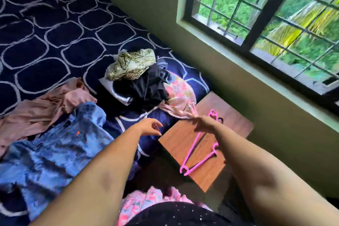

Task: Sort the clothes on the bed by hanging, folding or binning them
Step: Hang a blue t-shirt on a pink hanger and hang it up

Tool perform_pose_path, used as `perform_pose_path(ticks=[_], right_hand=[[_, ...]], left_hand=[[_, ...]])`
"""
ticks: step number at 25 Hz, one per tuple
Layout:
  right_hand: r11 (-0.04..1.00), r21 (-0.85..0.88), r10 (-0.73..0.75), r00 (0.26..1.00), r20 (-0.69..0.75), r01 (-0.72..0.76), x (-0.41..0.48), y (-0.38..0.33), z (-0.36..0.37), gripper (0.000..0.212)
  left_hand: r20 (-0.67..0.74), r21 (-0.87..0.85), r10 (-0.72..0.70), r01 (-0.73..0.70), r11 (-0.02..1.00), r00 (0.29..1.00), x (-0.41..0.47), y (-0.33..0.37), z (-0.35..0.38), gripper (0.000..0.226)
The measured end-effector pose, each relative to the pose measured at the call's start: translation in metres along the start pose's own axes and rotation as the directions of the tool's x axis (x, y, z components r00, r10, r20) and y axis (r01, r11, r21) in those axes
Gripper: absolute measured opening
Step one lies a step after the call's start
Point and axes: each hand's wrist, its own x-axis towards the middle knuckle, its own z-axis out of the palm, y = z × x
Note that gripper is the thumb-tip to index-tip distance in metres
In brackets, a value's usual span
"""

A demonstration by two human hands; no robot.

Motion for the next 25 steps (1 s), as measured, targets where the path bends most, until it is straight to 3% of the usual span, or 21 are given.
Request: perform_pose_path(ticks=[6,10,14,21,25], right_hand=[[0.973,0.124,0.201,0.979,-0.041,-0.194,-0.027,0.078,0.018,0.036],[0.903,0.269,0.357,0.933,-0.04,-0.334,-0.043,0.107,0.036,0.034],[0.789,0.417,0.503,0.864,-0.014,-0.452,-0.055,0.126,0.057,0.031],[0.578,0.59,0.659,0.749,0.07,-0.564,-0.034,0.125,0.114,0.022],[0.476,0.65,0.694,0.707,0.137,-0.593,-0.003,0.121,0.152,0.021]], left_hand=[[0.152,0.17,0.023,-0.049,0.984,0.988,0.045,0.056,0.032,0.043],[0.225,0.263,0.047,-0.107,0.959,0.973,0.083,0.072,0.043,0.039],[0.376,0.372,0.062,-0.212,0.904,0.925,0.124,0.092,0.06,0.04],[0.48,0.431,0.075,-0.309,0.848,0.874,0.175,0.088,0.094,0.037],[0.493,0.38,0.084,-0.302,0.874,0.866,0.197,0.073,0.106,0.031]])
